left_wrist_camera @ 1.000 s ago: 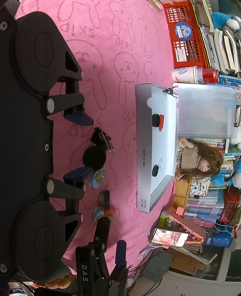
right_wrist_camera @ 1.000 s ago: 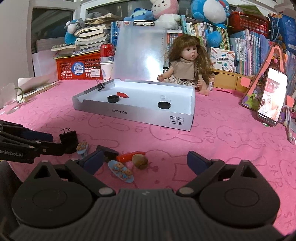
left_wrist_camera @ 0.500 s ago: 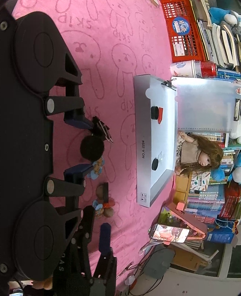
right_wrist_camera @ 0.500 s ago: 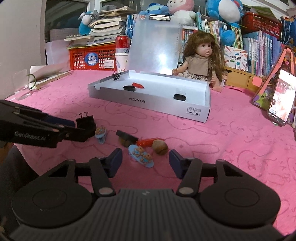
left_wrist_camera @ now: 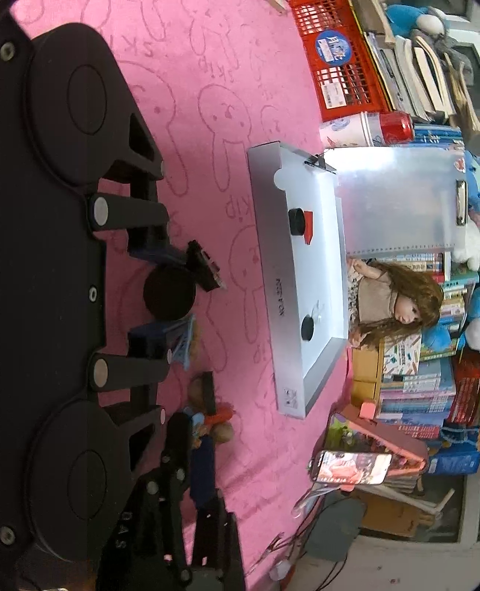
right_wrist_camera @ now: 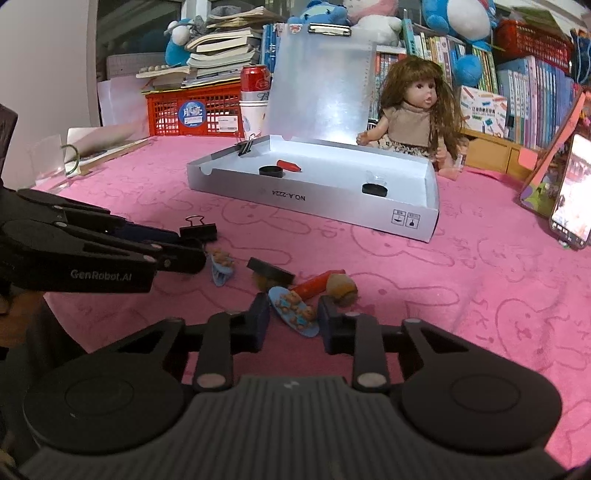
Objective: Organize rigid objects
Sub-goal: 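Grasp a black round lid with the left gripper while the right gripper grasps the blue hair clip, then carry the black lid and blue clip into the white box and open both grippers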
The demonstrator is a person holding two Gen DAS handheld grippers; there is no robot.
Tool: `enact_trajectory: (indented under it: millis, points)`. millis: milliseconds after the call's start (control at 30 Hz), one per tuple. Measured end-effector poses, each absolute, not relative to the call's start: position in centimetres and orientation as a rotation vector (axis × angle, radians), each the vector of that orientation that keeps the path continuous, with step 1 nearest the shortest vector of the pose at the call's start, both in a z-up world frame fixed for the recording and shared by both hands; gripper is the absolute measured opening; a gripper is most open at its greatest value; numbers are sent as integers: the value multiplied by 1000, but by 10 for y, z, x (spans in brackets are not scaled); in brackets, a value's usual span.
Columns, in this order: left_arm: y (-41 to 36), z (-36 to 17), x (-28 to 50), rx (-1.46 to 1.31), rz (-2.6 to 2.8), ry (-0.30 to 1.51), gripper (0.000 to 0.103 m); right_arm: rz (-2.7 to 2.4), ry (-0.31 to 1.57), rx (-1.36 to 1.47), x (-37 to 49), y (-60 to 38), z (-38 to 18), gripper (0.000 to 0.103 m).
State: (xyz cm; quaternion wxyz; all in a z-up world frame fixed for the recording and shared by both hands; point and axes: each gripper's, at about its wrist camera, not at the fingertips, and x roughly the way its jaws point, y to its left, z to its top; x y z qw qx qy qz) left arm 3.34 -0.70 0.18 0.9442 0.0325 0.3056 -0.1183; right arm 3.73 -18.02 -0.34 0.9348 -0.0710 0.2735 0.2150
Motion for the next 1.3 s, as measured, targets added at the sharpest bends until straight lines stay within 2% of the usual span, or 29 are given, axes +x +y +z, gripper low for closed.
enact_trajectory:
  millis: [633,1033,1300]
  points:
    - [6,30,28,-13,-218,628,31,406,538,-108,39,-183,19,31]
    - [7,63,74,-39,-194,595,31,315,490,-63,84,-189,51,31]
    - [2,57,120,-77,-174,641,31,287,492,-54,120,-189,64,31]
